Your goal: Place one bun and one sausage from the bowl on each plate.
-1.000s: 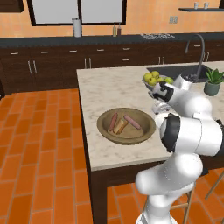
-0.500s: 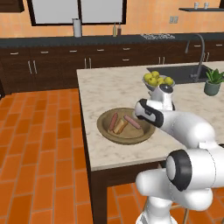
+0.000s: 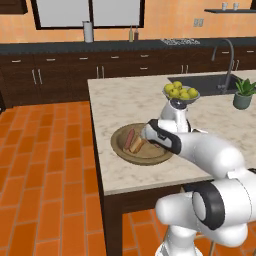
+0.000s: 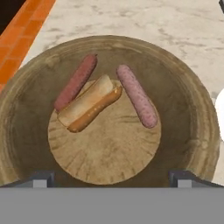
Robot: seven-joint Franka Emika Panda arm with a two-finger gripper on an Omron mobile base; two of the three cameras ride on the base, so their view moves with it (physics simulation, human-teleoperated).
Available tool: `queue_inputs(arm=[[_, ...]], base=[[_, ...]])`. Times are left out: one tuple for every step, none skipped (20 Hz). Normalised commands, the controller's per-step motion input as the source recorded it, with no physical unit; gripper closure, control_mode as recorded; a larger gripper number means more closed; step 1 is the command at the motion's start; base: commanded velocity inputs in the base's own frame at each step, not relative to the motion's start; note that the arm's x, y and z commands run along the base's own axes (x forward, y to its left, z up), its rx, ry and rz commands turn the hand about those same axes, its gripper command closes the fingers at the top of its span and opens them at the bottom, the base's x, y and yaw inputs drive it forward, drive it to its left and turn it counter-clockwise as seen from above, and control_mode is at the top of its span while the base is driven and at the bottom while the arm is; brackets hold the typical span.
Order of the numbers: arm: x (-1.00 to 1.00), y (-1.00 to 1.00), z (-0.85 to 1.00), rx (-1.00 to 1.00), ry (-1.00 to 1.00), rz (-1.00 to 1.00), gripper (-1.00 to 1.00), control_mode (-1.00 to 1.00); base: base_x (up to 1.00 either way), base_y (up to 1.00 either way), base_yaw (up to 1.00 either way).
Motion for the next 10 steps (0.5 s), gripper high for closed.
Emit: queue_inputs(arm=[[0.16,0.93,-0.13,0.00,0.00,0.00,-1.00,-1.00],[0.16,0.94,-0.10,0.00,0.00,0.00,-1.00,-1.00],[0.34,0.87,-0.07,0.00,0.02,-0.02,-1.00,-1.00],[0.33,0.69,0.00,0.00,0.04,-0.01,-1.00,-1.00],[0.27,0.39,0.00,0.00,0.11,0.00,-1.00,-1.00],[0.23,0.17,0.00,0.00,0.17,0.00,-1.00,-1.00],[0.28,0.15,0.00,0.00,0.21,0.00,-1.00,-1.00],[0.34,0.16,0.00,0.00,0.22,0.00,-1.00,-1.00],[0.39,0.19,-0.02,0.00,0.21,0.00,-1.00,-1.00],[0.30,0.16,-0.16,0.01,0.22,0.00,-1.00,-1.00]], base=[[0.00,0.00,0.00],[0.00,0.00,0.00],[0.00,0.00,0.00],[0.00,0.00,0.00],[0.00,0.00,0.00],[0.00,0.00,0.00],[0.00,0.00,0.00],[0.00,0.00,0.00],[0.00,0.00,0.00],[0.00,0.00,0.00]])
